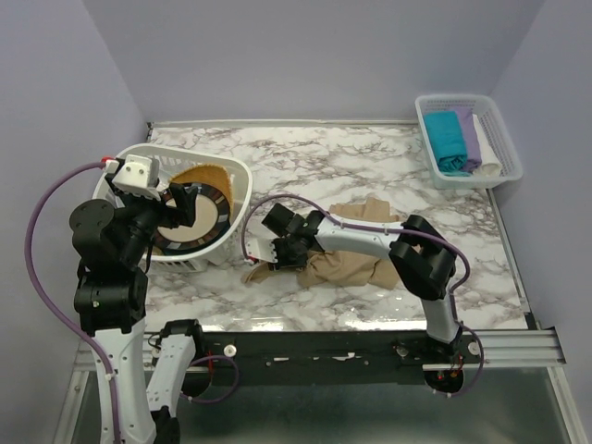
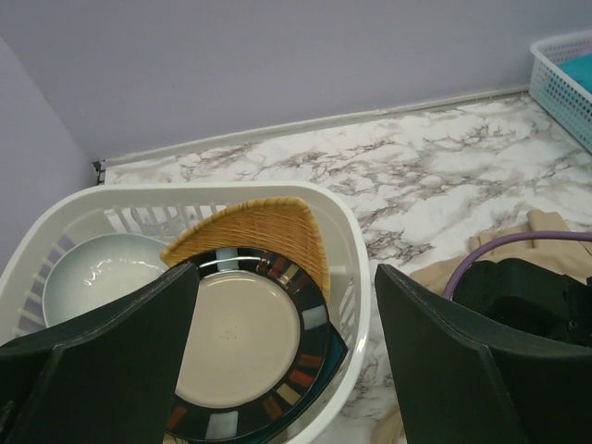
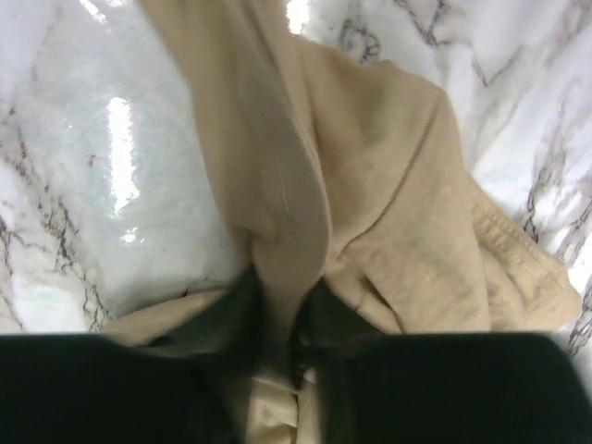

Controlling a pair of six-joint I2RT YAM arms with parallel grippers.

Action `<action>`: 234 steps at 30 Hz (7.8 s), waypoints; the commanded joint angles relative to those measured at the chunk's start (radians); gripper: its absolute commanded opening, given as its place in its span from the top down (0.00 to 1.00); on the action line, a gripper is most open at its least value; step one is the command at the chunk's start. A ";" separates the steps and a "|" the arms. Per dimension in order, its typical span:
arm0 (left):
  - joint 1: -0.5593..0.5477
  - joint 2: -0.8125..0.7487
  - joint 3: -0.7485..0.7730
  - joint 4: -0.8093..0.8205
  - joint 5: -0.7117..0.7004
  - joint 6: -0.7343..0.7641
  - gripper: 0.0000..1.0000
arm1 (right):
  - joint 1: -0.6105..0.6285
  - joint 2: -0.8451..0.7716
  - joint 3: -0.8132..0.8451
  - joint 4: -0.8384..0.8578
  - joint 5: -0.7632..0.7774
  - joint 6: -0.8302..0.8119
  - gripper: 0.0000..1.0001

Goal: Roll the t-shirts
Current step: Flatten out the T-shirt at the center of the board.

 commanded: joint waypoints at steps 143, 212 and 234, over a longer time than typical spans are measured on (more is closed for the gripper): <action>-0.689 0.919 0.047 0.271 -0.026 0.083 0.25 | -0.730 -1.054 -0.331 -0.255 0.208 0.174 1.00; -0.778 0.322 -0.368 0.359 -0.080 0.096 0.29 | -0.802 -0.941 -0.326 -0.175 0.289 0.252 1.00; -0.815 1.695 0.695 0.601 0.172 -0.526 0.13 | -0.817 -0.990 -0.427 -0.206 0.300 0.298 1.00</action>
